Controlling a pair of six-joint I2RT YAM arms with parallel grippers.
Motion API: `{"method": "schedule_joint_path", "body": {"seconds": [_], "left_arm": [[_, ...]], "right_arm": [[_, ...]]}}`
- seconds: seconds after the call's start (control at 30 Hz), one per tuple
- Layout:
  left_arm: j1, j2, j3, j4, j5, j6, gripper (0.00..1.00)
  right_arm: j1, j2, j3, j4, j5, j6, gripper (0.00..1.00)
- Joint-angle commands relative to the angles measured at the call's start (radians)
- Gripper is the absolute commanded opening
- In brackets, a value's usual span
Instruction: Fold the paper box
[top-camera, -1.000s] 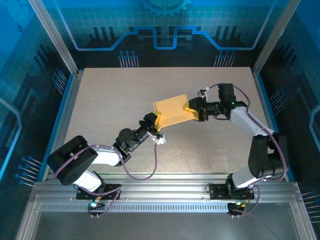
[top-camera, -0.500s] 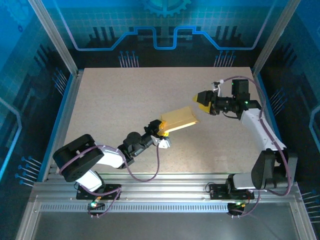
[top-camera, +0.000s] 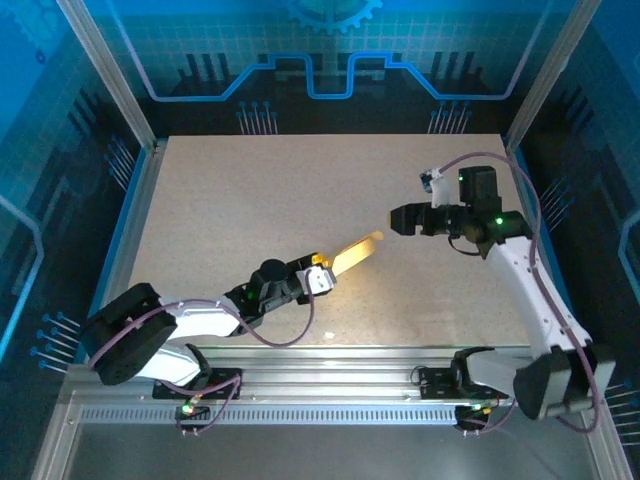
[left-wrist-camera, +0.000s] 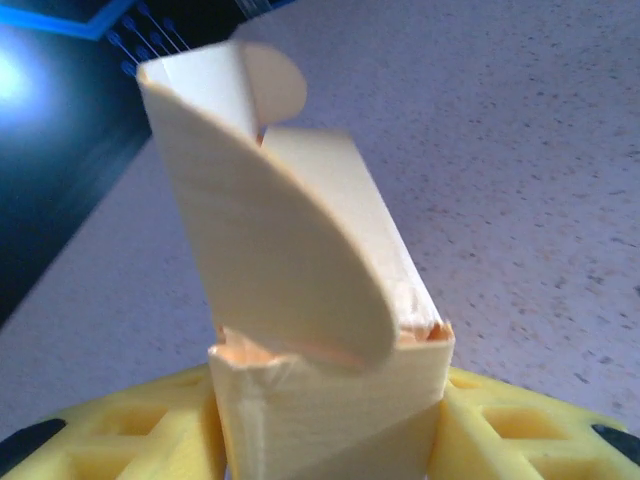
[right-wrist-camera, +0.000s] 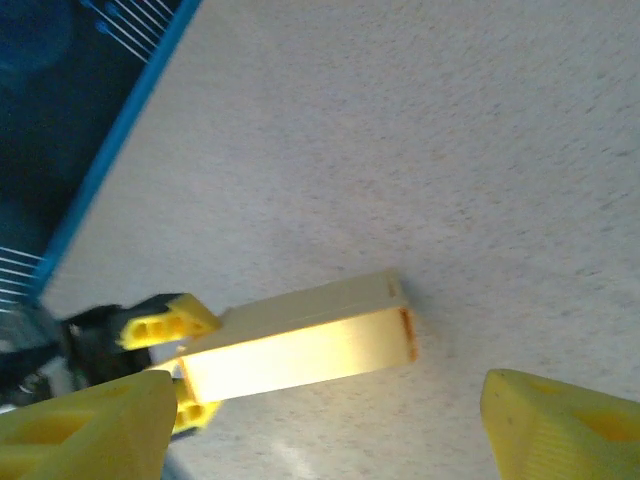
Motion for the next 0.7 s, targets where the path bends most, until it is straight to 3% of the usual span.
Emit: {"method": "schedule_joint_path", "body": {"seconds": [0.0, 0.33, 0.67], "left_arm": [[0.018, -0.025, 0.007, -0.101, 0.083, -0.113, 0.46], [0.069, -0.015, 0.01, -0.132, 0.126, -0.219, 0.47], [0.104, 0.021, -0.006, -0.087, 0.18, -0.245, 0.47]], "right_arm": [[0.072, -0.063, -0.041, -0.03, 0.265, -0.151, 0.8], [0.11, 0.012, -0.039, -0.105, 0.242, -0.161, 0.8], [0.267, 0.226, 0.092, -0.142, 0.406, -0.313, 0.59]]}}
